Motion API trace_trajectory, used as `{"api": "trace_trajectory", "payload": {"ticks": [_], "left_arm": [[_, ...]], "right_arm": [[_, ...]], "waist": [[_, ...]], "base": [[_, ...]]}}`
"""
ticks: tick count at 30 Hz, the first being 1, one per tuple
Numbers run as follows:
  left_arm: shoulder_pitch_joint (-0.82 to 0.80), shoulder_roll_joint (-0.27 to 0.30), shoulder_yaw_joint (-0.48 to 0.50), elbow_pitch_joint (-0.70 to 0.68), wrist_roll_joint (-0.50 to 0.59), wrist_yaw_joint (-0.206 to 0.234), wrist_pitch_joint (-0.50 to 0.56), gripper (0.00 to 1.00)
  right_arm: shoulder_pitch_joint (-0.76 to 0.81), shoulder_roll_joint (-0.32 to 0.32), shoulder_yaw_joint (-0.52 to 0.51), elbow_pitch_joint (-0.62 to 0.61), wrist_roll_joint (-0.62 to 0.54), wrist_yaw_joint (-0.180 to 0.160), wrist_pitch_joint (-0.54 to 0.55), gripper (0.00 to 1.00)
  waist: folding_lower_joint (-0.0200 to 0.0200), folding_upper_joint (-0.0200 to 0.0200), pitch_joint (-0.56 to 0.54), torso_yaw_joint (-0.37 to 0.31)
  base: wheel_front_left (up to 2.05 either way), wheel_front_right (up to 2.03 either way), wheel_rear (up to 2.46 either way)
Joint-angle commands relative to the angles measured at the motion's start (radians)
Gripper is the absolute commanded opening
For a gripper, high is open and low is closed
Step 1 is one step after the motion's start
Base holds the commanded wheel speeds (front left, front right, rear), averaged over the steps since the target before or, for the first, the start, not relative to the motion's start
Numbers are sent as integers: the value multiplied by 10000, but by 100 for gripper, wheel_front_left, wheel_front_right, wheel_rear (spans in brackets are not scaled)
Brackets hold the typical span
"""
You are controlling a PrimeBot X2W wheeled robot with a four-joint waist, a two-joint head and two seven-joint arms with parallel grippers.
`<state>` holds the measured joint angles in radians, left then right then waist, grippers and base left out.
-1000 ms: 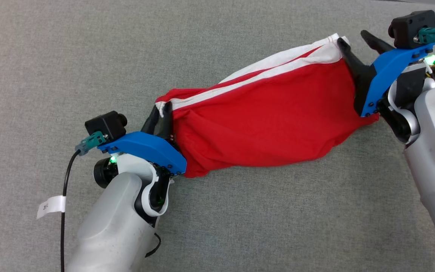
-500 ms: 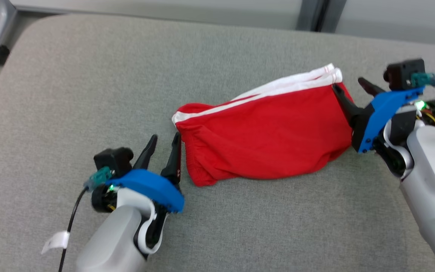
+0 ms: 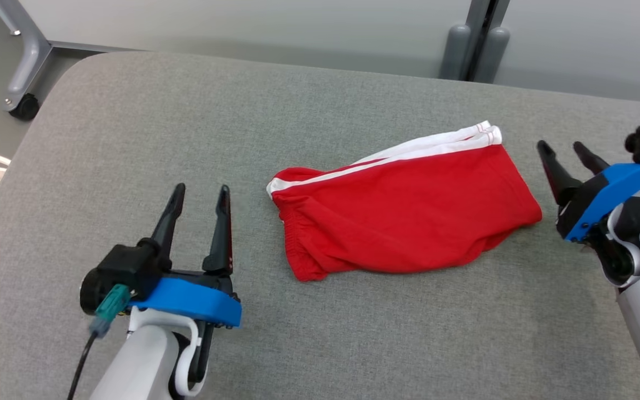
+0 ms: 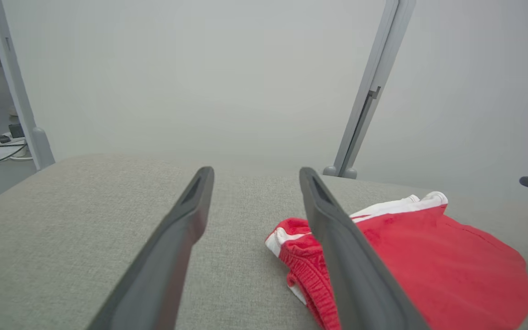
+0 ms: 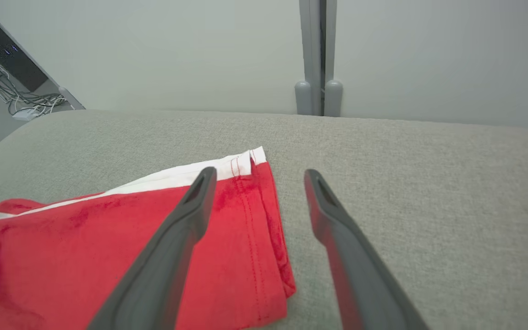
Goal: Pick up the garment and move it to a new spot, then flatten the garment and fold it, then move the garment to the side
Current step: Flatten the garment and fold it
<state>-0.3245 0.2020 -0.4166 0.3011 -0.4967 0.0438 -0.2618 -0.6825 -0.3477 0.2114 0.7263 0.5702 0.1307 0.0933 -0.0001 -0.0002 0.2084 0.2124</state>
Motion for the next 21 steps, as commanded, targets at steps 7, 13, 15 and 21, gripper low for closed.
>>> {"api": "trace_trajectory", "payload": {"ticks": [7, 13, 15, 21], "left_arm": [[1156, -747, 2009, -1164, 1588, -849, -37, 100], [1644, -1196, 3056, -1009, 2227, -1165, -40, 100], [1691, -1306, 3249, -928, 2315, -1260, -40, 100], [1611, -1461, 3448, -759, 2452, -1495, -40, 100]], "right_arm": [[-265, 63, -444, 801, -160, 3, -37, 100], [-909, 233, -813, 1741, -418, 1, 85, 100], [-1158, 349, -932, 2113, -547, 1, 181, 100], [-1621, 587, -1022, 3031, -966, 1, 334, 100]], "waist": [[1, 2, 354, 286], [1, 2, 770, 523], [1, 2, 922, 626], [1, 2, 1181, 915]], "base": [[0, 0, 0], [0, 0, 0], [0, 0, 0], [0, 0, 0]]}}
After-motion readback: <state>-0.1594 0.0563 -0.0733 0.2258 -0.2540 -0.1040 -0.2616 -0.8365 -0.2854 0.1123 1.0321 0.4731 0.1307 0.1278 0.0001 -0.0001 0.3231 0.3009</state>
